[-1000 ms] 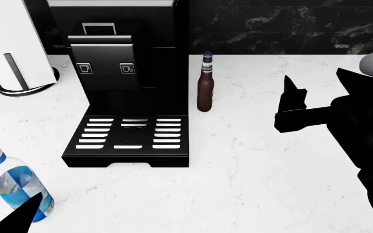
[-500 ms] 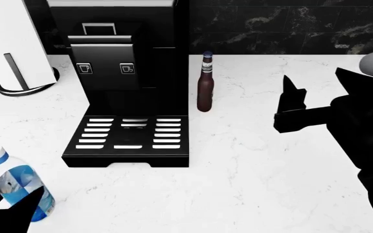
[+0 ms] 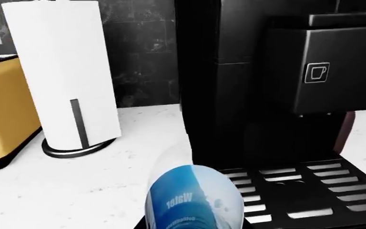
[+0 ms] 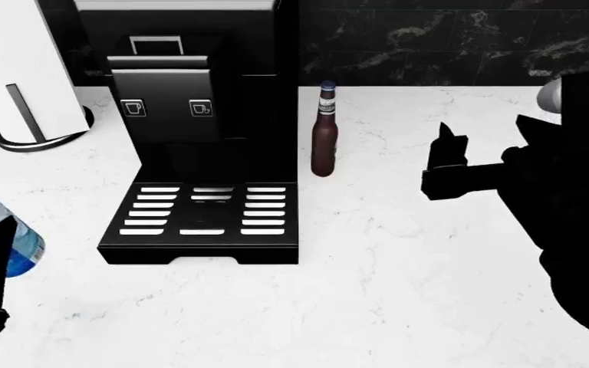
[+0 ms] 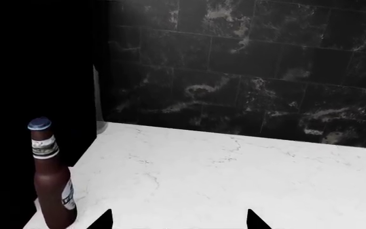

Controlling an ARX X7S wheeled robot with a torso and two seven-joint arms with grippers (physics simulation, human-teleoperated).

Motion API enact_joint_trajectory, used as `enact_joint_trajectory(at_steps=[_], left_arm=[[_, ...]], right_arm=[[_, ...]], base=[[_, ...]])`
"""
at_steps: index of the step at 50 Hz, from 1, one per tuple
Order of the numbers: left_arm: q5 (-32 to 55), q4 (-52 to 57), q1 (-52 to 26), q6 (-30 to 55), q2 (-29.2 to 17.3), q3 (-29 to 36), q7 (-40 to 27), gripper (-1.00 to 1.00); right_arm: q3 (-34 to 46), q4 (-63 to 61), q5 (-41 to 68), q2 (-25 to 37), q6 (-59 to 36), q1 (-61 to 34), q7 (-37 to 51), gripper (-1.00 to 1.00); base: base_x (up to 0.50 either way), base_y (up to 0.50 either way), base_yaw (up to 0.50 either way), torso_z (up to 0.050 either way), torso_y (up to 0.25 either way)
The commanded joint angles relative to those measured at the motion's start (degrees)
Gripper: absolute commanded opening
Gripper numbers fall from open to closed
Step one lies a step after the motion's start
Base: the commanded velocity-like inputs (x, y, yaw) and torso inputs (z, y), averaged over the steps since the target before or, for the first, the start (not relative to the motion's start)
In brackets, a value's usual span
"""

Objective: Move the drinks to the dining counter.

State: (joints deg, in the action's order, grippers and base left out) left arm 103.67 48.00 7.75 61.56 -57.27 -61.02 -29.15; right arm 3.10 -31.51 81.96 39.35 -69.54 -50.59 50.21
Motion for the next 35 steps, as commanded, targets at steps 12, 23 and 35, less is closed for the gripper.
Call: enact_joint_trajectory(at_steps=[12, 23, 35], left_arm=[[16.8, -0.7, -0.9, -0.9, -5.0, -15.8, -12.2, -1.0], [18.0, -2.3, -0.6, -0.4, -5.1, -18.2, -13.3, -1.0], [18.3, -2.7, -0.3, 1.0, -3.5, -20.1, -13.5, -1.0]], right_arm=[[15.2, 18.5, -19.1, -4.1, 6.3, -12.9, -21.9, 1.0], [22.9, 28.8, -24.2, -3.4, 8.9, -20.1, -39.3, 1.0], [22.2, 28.9, -19.8, -1.0, 7.3, -19.0, -44.7, 1.0]], base=[[0.0, 0.0, 0.0, 0.0, 0.0], [0.0, 0.0, 0.0, 0.0, 0.0], [0.0, 0.0, 0.0, 0.0, 0.001]])
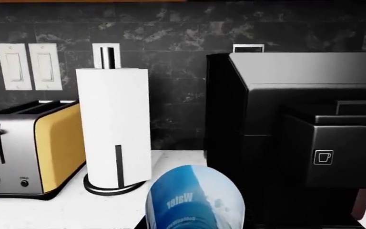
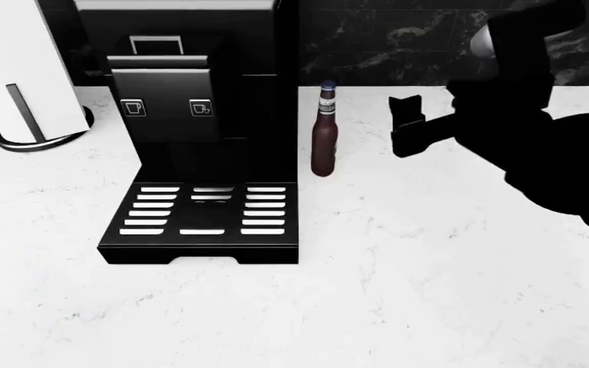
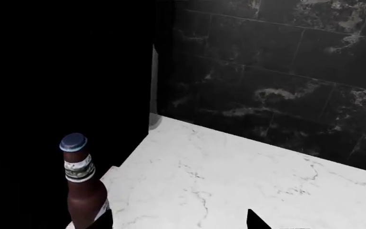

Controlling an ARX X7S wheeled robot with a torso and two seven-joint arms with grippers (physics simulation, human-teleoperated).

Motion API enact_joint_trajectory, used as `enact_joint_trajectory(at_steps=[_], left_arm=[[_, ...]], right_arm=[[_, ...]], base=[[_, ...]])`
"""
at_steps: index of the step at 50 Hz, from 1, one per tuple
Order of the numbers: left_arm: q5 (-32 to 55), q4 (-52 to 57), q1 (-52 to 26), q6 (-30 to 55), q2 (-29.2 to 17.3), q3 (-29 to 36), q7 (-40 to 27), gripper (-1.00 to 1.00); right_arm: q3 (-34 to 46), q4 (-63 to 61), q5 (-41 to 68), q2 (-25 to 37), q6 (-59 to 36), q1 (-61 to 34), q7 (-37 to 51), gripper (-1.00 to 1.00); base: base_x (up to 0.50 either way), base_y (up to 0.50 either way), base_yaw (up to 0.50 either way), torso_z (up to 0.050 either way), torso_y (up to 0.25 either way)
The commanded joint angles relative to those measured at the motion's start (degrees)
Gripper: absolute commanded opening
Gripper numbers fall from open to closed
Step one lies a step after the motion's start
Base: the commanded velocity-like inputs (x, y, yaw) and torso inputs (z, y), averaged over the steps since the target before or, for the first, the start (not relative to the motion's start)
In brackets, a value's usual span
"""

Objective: Move the drinks to the dining counter.

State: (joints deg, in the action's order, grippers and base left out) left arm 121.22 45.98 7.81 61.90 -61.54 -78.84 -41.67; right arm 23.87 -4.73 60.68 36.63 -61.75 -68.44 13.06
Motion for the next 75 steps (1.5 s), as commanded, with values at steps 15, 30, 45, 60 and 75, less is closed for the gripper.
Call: enact_joint_trajectory(at_steps=[15, 30, 45, 60, 75], left_arm=[[-1.3, -0.4, -0.7, 0.7, 1.9, -0.1, -0.1, -1.0], [-1.6, -0.4, -0.7, 1.1, 2.2, 0.3, 0.5, -1.0], [-3.2, -0.4, -1.2, 1.5, 3.1, 1.5, 1.5, -1.0], [-3.2, 0.1, -1.0, 0.9, 2.5, 2.5, 0.5, -1.0], [-3.3, -0.1, -0.8, 2.0, 3.3, 1.3, 1.3, -1.0]], right_arm=[[-1.4, 0.0, 9.7, 2.7, -2.2, 0.3, -12.5, 1.0], [2.2, 4.6, 2.1, -0.4, 2.5, -0.4, -12.9, 1.0], [8.6, 12.4, -3.9, -5.8, 6.2, -2.7, -19.5, 1.0], [13.1, 20.5, -9.0, -9.5, 10.6, -3.8, -24.5, 1.0], [15.8, 25.4, -11.5, -12.6, 12.6, -4.9, -27.1, 1.0]], base=[[0.0, 0.0, 0.0, 0.0, 0.0], [0.0, 0.0, 0.0, 0.0, 0.001], [0.0, 0.0, 0.0, 0.0, 0.0], [0.0, 0.0, 0.0, 0.0, 0.001], [0.0, 0.0, 0.0, 0.0, 0.001]])
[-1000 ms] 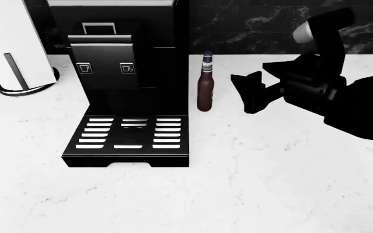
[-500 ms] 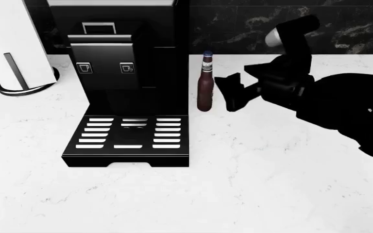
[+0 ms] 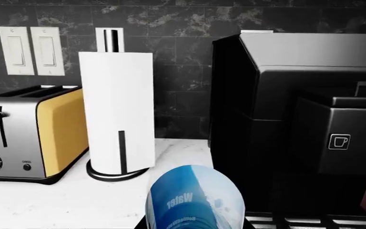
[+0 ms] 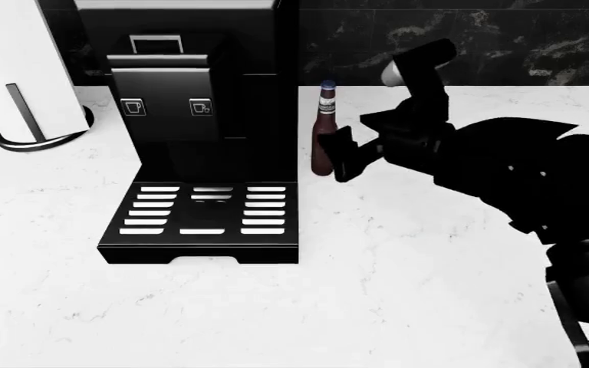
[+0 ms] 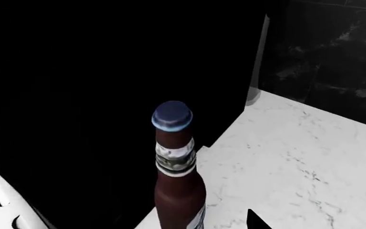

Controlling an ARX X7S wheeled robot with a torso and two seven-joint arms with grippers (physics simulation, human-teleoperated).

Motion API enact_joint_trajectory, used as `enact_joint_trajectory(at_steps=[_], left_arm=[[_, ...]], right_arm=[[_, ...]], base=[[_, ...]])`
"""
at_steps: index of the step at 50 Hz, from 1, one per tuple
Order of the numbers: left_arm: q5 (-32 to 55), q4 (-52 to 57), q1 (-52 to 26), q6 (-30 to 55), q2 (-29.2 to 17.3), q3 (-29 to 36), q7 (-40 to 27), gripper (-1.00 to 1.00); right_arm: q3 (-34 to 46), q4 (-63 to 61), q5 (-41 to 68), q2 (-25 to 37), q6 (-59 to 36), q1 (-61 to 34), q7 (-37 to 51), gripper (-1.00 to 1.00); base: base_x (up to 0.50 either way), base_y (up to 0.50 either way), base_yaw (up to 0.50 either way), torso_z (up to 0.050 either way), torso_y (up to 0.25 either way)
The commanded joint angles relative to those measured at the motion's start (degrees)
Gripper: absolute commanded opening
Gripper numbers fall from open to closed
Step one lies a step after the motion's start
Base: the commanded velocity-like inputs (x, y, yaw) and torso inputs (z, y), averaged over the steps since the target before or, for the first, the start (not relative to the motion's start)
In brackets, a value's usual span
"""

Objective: Move the drinks to the dining counter.

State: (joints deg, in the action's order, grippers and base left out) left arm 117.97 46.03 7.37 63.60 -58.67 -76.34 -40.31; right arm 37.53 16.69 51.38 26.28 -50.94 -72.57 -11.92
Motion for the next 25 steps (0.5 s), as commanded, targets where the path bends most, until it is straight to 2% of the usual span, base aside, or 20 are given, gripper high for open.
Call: enact_joint_trajectory(at_steps=[1, 13, 25], left_arm=[[0.0, -0.2, -0.4, 0.3, 0.4, -1.1, 0.0, -1.0], [-1.2, -0.1, -1.0, -0.4, -0.1, 0.9, 0.2, -1.0], [-0.1, -0.1, -0.3, 0.9, 0.6, -1.6, 0.3, -1.0]], right_arm=[[2.4, 4.2, -2.4, -2.4, 2.0, -0.9, -2.3, 1.0], [3.9, 11.4, -5.7, -5.3, 5.8, -2.2, -3.8, 1.0], [6.7, 18.8, -8.4, -9.7, 9.7, -3.0, -7.9, 1.0]], base=[[0.0, 0.0, 0.0, 0.0, 0.0], [0.0, 0.0, 0.0, 0.0, 0.0], [0.0, 0.0, 0.0, 0.0, 0.0]])
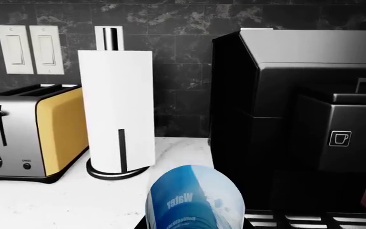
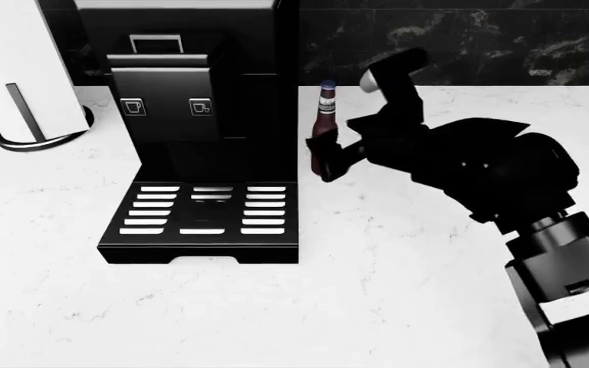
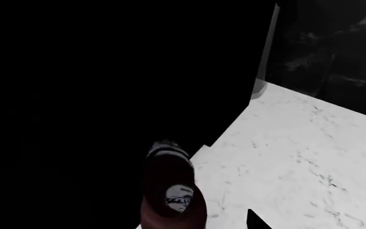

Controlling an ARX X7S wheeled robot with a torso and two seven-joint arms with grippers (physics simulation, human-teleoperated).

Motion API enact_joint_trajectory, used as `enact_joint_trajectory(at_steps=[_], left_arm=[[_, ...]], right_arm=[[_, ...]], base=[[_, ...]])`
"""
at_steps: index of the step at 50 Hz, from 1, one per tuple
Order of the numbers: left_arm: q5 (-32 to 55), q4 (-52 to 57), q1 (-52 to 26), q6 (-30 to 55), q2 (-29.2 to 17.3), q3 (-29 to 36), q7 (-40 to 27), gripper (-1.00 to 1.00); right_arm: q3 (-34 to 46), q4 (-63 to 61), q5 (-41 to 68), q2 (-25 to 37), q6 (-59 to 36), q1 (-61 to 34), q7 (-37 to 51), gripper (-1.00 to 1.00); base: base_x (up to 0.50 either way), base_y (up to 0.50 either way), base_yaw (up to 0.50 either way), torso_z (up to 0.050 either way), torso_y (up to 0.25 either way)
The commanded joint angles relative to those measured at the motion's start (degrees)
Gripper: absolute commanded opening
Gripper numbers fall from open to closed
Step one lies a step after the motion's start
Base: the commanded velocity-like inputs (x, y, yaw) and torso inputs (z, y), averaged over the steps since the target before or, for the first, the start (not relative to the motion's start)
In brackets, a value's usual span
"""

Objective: Move the drinks to the dining counter.

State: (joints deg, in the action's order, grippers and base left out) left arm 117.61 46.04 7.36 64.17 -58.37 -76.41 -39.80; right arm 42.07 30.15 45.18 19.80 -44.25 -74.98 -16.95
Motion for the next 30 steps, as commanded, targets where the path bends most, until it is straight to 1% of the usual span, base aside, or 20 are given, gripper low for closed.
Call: enact_joint_trajectory(at_steps=[1, 2, 3, 13, 17, 20, 21, 22, 23, 24, 25, 26, 27, 28, 29, 30], left_arm=[[0.2, 0.0, -0.4, 0.3, 0.4, -1.3, -0.1, -1.0], [0.1, 0.1, -0.4, 0.3, 0.5, -1.3, -0.1, -1.0], [0.2, 0.1, -0.4, 0.4, 0.6, -1.4, 0.0, -1.0], [1.3, 0.2, 0.2, 1.0, 1.1, -3.3, -0.2, -1.0], [1.9, 0.2, 0.5, 1.4, 1.2, -4.3, -0.3, -1.0], [2.4, 0.1, 0.8, 2.1, 1.7, -5.7, -0.2, -1.0], [2.7, 0.1, 0.9, 2.5, 2.2, -6.5, 0.0, -1.0], [2.6, 0.1, 1.0, 2.8, 2.5, -6.7, 0.1, -1.0], [2.7, 0.2, 1.1, 3.1, 2.8, -7.1, 0.1, -1.0], [2.9, 0.1, 1.2, 3.1, 2.9, -7.3, 0.1, -1.0], [3.3, 0.0, 1.4, 3.0, 2.6, -7.7, -0.1, -1.0], [3.6, 0.0, 1.4, 2.8, 2.5, -7.8, -0.3, -1.0], [3.6, 0.1, 1.4, 2.7, 2.4, -7.7, -0.3, -1.0], [3.6, 0.1, 1.3, 2.6, 2.3, -7.7, -0.3, -1.0], [3.8, 0.0, 1.4, 2.5, 2.1, -7.9, -0.4, -1.0], [4.1, -0.1, 1.4, 2.2, 1.9, -7.9, -0.6, -1.0]], right_arm=[[2.7, 4.9, -2.7, -3.3, 3.5, -0.5, -3.1, 1.0], [2.7, 4.9, -2.7, -3.3, 3.5, -0.5, -3.1, 1.0], [2.7, 4.7, -2.8, -3.2, 3.6, -0.4, -2.8, -1.0], [1.0, -2.0, -1.4, 0.0, 2.0, 1.2, 0.8, -1.0], [-1.4, -6.1, 0.0, 2.0, 1.5, 1.9, 4.3, -1.0], [-3.6, -12.6, 1.7, 4.6, -0.1, 2.9, 8.6, -1.0], [-6.1, -18.3, 4.6, 6.5, -1.6, 4.0, 11.0, -1.0], [-6.7, -22.2, 4.2, 7.8, -1.6, 4.7, 13.8, -1.0], [-10.7, -27.4, 7.4, 9.3, -2.6, 5.4, 18.5, -1.0], [-12.1, -29.7, 8.3, 10.0, -3.3, 5.6, 20.9, -1.0], [-15.3, -34.8, 11.5, 11.4, -5.4, 5.9, 25.8, -1.0], [-16.2, -37.0, 12.3, 12.0, -6.5, 5.9, 28.3, -1.0], [-19.4, -42.2, 16.0, 13.4, -8.0, 7.3, 33.1, -1.0], [-19.7, -44.6, 16.8, 14.2, -9.6, 7.6, 35.6, -1.0], [-20.3, -49.9, 19.2, 16.0, -11.4, 8.3, 37.4, -1.0], [-22.0, -50.8, 22.2, 16.1, -12.2, 8.6, 39.1, -1.0]], base=[[0.0, 0.0, 0.0, 0.0, 0.01], [0.0, 0.0, 0.0, 0.015, 0.0], [0.0, 0.0, 0.0, 0.0, 0.0], [0.0, 0.0, 0.0, 0.0, 0.0], [0.0, 0.0, 0.0, 0.0, 0.0], [0.0, 0.0, 0.0, 0.0, 0.0], [0.0, 0.0, 0.0, 0.0, 0.0], [0.0, 0.0, 0.0, 0.0, 0.0], [0.0, 0.0, 0.0, 0.0, 0.0], [0.0, 0.0, 0.0, 0.0, 0.01], [0.0, 0.0, 0.0, 0.0, 0.0], [0.0, 0.0, 0.0, 0.0, 0.0], [0.0, 0.0, 0.0, 0.0, 0.0], [0.0, 0.0, 0.0, 0.0, 0.0], [0.0, 0.0, 0.0, 0.0, 0.0], [0.0, 0.0, 0.0, 0.0, 0.0]])
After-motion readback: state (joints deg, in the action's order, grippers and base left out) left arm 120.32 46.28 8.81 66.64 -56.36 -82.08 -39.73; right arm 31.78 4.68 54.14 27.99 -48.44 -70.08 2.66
